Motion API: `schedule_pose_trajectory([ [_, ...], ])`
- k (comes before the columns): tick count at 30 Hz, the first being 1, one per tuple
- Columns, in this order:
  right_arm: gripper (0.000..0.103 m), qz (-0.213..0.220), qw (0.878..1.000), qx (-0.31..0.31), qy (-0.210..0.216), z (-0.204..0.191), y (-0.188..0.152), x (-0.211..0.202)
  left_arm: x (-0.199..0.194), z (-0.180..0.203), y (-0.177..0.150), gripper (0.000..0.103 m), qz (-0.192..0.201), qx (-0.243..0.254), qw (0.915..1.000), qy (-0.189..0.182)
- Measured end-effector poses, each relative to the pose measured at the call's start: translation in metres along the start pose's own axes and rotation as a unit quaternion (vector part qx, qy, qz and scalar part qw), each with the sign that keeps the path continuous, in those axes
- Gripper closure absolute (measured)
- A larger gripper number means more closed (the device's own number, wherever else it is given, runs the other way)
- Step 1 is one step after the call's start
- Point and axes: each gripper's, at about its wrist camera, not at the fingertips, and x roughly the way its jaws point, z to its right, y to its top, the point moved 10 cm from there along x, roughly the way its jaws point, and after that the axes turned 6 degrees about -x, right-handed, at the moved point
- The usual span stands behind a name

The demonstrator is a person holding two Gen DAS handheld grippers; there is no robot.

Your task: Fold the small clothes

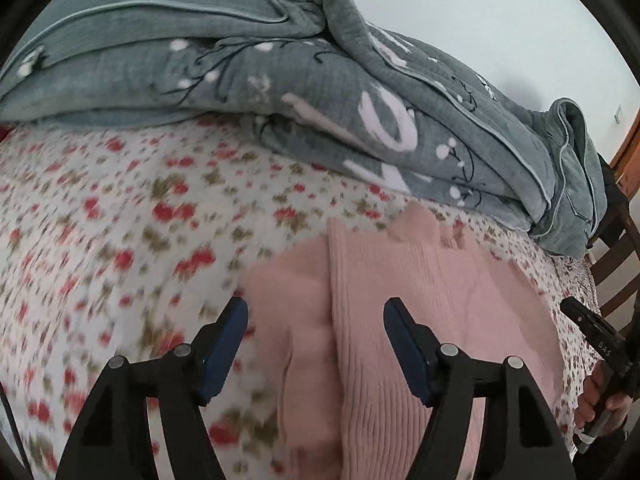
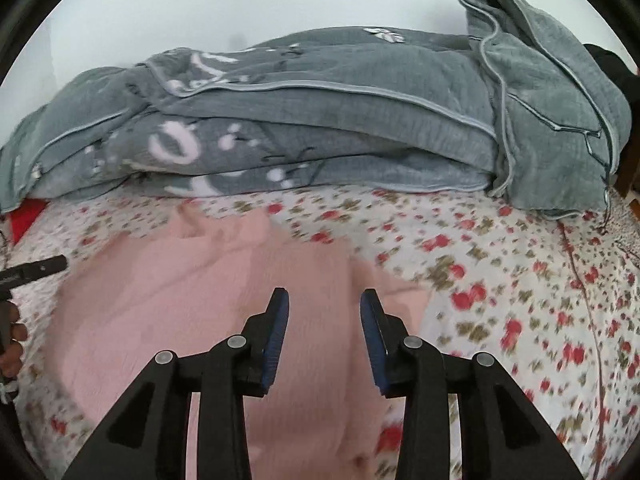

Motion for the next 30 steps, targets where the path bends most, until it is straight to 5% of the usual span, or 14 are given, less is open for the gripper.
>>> schedule_pose_trajectory([
  [5, 0.066, 0.004, 1.0, 0.021, 0.007, -0.011, -0.014, -0.025, -0.03, -0.004, -0.024, 0.036, 0.018, 0.014, 0.9994, 0.026],
  [9, 0.066, 0.006, 0.999, 0.036, 0.015, -0.017, -0.027, -0.041, -0.044, -0.006, -0.039, 0.046, 0.005, 0.031, 0.9979, 0.057],
  [18, 0.066, 0.009, 0.999, 0.033, 0.036, -0.029, -0.048, -0.074, -0.075, -0.002, -0.056, 0.038, 0.03, 0.05, 0.9951, 0.08],
  [21, 0.066, 0.011, 0.999, 0.029, 0.041, -0.032, -0.053, -0.076, -0.076, 0.001, -0.061, 0.026, 0.03, 0.045, 0.9967, 0.061],
  [30, 0.066, 0.0, 0.998, 0.011, 0.065, -0.057, -0.07, -0.052, -0.043, -0.002, -0.08, 0.026, -0.011, -0.003, 0.9999, 0.005],
])
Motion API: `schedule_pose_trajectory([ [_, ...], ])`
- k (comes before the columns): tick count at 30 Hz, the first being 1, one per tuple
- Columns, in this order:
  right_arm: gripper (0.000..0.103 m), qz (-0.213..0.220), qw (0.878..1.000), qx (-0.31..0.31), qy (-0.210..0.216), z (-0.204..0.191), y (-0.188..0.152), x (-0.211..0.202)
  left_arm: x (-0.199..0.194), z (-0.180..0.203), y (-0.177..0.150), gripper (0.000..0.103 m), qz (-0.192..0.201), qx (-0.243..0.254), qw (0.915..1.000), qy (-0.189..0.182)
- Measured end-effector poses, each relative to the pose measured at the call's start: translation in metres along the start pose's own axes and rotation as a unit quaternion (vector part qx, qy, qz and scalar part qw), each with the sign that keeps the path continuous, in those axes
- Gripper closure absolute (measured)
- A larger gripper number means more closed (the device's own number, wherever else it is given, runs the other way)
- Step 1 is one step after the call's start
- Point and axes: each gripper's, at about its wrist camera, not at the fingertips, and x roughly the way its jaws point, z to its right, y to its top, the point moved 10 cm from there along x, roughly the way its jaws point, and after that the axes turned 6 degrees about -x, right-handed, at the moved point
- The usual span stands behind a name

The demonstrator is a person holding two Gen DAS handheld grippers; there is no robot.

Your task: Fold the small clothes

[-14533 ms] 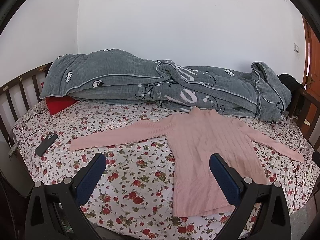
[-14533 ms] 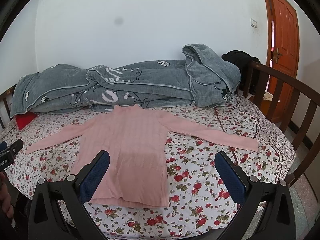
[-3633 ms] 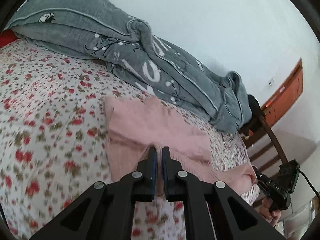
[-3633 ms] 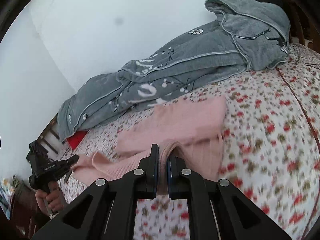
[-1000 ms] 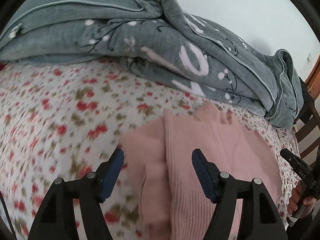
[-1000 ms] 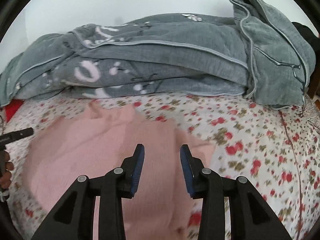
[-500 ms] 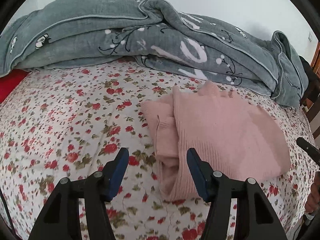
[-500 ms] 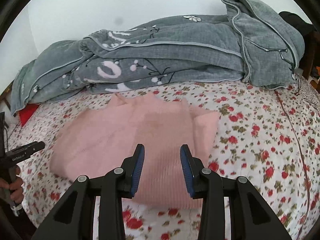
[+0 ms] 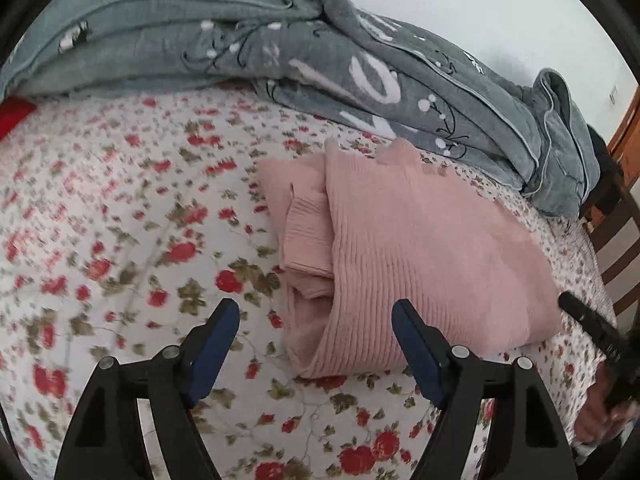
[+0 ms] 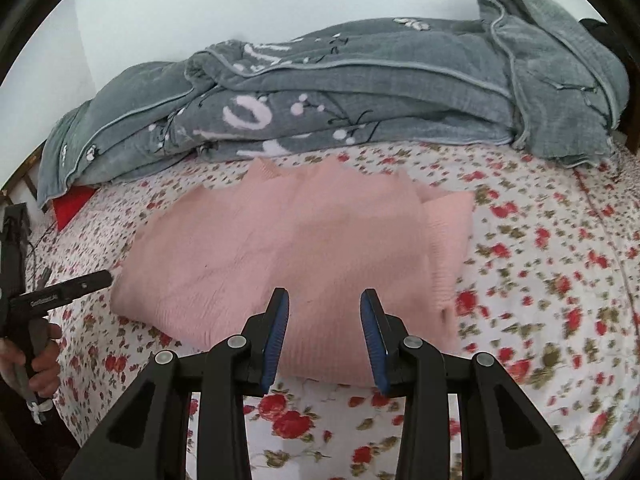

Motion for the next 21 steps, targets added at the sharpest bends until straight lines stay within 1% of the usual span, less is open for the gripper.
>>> schedule_pose_trajectory([
  [3, 0.066, -0.001, 1.0, -0.01, 0.0, -0.006, -0.003, 0.011, 0.01, -0.001, 0.004, 0.026, -0.005, -0.033, 0.999, -0.03],
  [4, 0.066, -0.008, 1.0, -0.015, -0.003, -0.006, -0.006, 0.019, 0.014, -0.001, 0.006, 0.026, -0.008, -0.043, 0.9984, -0.037],
  [7, 0.066, -0.038, 0.999, -0.017, -0.013, 0.0, -0.022, 0.042, 0.026, -0.001, 0.013, 0.026, -0.012, -0.047, 0.9981, -0.038],
  [9, 0.066, -0.045, 0.999, -0.01, -0.01, 0.005, -0.03, 0.05, 0.033, -0.002, 0.019, 0.026, -0.012, -0.04, 0.9986, -0.033],
  [11, 0.066, -0.037, 0.999, -0.007, -0.005, 0.006, -0.029, 0.046, 0.042, -0.002, 0.022, 0.026, -0.017, -0.039, 0.9986, -0.03],
  [14, 0.066, -0.03, 1.0, 0.002, -0.005, 0.013, -0.025, 0.032, 0.053, -0.003, 0.024, 0.026, -0.03, -0.048, 0.9975, -0.042],
  [17, 0.057, -0.015, 0.999, 0.024, -0.021, 0.035, -0.017, 0.019, 0.06, -0.003, 0.029, 0.026, -0.029, -0.052, 0.997, -0.051],
  [19, 0.052, -0.015, 0.998, 0.055, -0.019, 0.053, -0.014, 0.02, 0.064, -0.002, 0.033, 0.027, -0.03, -0.055, 0.9964, -0.057],
  [21, 0.05, -0.026, 0.996, 0.082, -0.02, 0.068, -0.013, 0.028, 0.069, -0.001, 0.036, 0.034, -0.034, -0.059, 0.9956, -0.064],
])
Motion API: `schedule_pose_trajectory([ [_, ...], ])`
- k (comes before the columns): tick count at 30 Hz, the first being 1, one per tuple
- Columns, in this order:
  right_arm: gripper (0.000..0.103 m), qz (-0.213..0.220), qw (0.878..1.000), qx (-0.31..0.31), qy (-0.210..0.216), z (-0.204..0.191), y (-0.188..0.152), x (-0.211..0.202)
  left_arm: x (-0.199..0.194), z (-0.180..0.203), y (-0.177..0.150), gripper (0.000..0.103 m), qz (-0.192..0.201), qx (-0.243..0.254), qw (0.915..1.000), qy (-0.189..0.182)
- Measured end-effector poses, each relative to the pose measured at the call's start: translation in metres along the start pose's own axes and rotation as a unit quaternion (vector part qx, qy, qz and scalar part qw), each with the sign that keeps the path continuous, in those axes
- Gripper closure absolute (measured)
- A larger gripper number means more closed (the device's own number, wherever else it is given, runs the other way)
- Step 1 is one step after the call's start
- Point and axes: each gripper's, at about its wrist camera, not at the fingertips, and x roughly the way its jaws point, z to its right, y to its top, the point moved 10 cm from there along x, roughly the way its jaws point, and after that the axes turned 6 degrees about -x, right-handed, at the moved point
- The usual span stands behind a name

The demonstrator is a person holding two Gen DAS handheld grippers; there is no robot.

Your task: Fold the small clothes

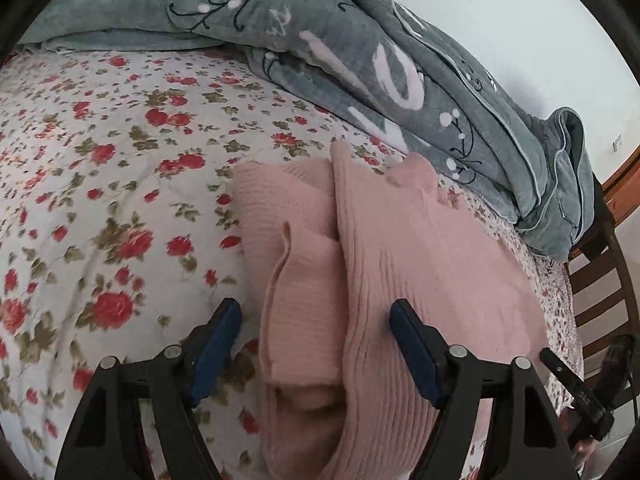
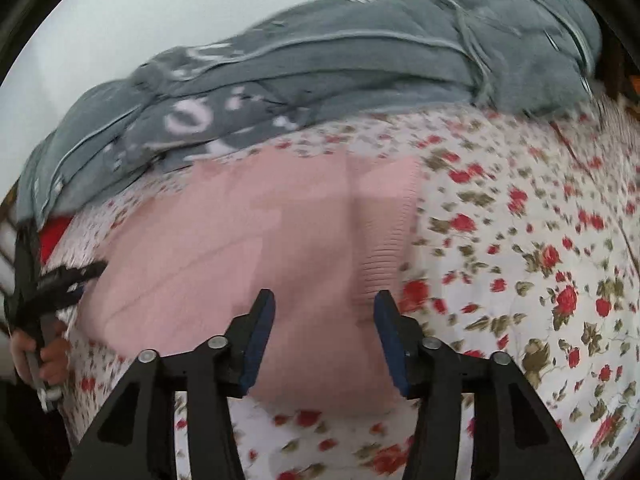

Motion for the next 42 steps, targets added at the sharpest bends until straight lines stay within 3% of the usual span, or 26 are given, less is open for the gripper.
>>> schedule_pose_trajectory([
  [11, 0.04, -0.027, 0.994, 0.096, 0.05, 0.024, 0.027, 0.057, 0.019, 0.002, 0.011, 0.068, -0.021, -0.031, 0.9992, -0.012],
  [12, 0.044, -0.022, 0.994, 0.096, 0.048, 0.022, 0.03, 0.059, 0.019, 0.002, 0.012, 0.073, -0.021, -0.032, 0.9992, -0.011],
  [13, 0.065, -0.018, 0.995, 0.094, 0.043, 0.021, 0.032, 0.06, 0.019, 0.004, 0.012, 0.076, -0.021, -0.031, 0.9992, -0.012],
  [14, 0.075, -0.012, 0.995, 0.089, 0.037, 0.02, 0.034, 0.059, 0.017, 0.006, 0.013, 0.078, -0.02, -0.027, 0.9993, -0.015],
  [15, 0.079, -0.003, 0.996, 0.082, 0.035, 0.018, 0.037, 0.056, 0.015, 0.007, 0.014, 0.08, -0.019, -0.022, 0.9995, -0.015],
  [21, 0.082, 0.033, 0.999, 0.028, 0.024, -0.012, 0.051, 0.018, -0.011, 0.011, 0.013, 0.081, -0.011, -0.009, 0.9995, -0.027],
  [26, 0.083, 0.044, 0.998, 0.005, 0.048, -0.046, 0.05, -0.015, -0.049, 0.006, 0.001, 0.082, 0.004, 0.015, 0.9998, -0.014],
  [37, 0.083, 0.035, 0.994, -0.011, 0.104, -0.11, -0.003, -0.043, -0.109, -0.058, -0.028, 0.081, 0.007, 0.001, 1.0, 0.002],
  [39, 0.083, 0.031, 0.994, -0.011, 0.101, -0.11, -0.011, -0.04, -0.11, -0.064, -0.033, 0.081, 0.004, 0.0, 1.0, 0.003],
  [42, 0.081, 0.026, 0.997, -0.025, 0.063, -0.097, -0.023, -0.029, -0.101, -0.069, -0.042, 0.079, -0.001, 0.005, 0.9999, 0.014],
])
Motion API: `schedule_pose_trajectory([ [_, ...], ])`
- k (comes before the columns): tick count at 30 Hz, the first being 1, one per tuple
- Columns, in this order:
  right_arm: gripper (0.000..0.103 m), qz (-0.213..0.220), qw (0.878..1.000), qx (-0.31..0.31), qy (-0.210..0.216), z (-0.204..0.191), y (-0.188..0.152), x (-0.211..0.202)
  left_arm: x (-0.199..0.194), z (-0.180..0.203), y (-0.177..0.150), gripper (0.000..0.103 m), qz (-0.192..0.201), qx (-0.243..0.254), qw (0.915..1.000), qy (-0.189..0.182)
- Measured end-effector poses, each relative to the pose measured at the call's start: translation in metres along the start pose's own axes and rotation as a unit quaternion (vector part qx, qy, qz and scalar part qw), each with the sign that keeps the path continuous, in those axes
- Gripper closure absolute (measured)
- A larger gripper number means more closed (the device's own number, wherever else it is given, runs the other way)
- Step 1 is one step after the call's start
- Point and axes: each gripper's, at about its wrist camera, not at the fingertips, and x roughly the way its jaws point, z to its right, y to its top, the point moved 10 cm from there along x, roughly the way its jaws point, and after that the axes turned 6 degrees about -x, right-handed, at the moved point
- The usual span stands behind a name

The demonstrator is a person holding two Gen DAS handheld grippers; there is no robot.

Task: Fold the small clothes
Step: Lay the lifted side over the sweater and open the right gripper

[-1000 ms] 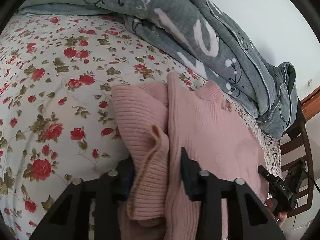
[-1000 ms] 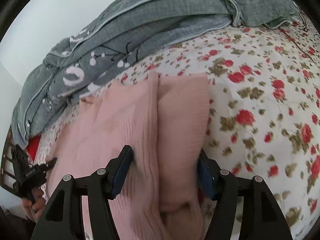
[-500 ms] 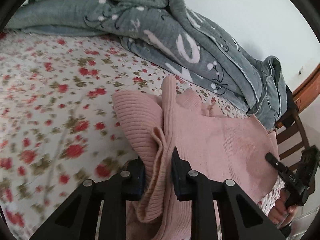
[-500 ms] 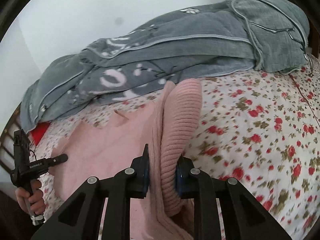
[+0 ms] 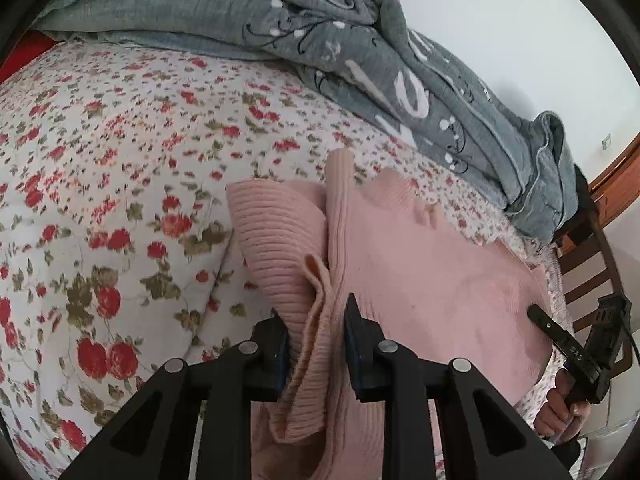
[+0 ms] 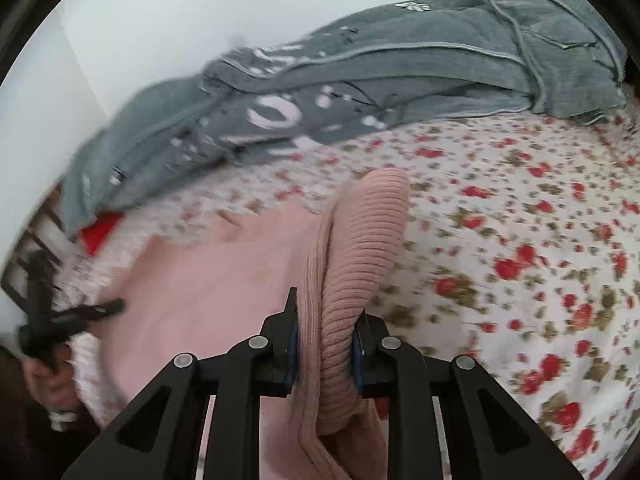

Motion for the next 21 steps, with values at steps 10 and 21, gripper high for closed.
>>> schedule_pose_trajectory([
  [10, 0.055, 0.012, 0.99, -0.064, -0.126, 0.008, -0.009, -0.022, -0.009, -0.006, -0.01, 0.039, 0.028, 0.033, 0.9974, 0.057],
  [21, 0.05, 0.022, 0.994, -0.075, -0.072, -0.051, 0.0, -0.058, -0.062, 0.012, -0.018, 0.034, 0.059, 0.015, 0.9973, 0.042],
])
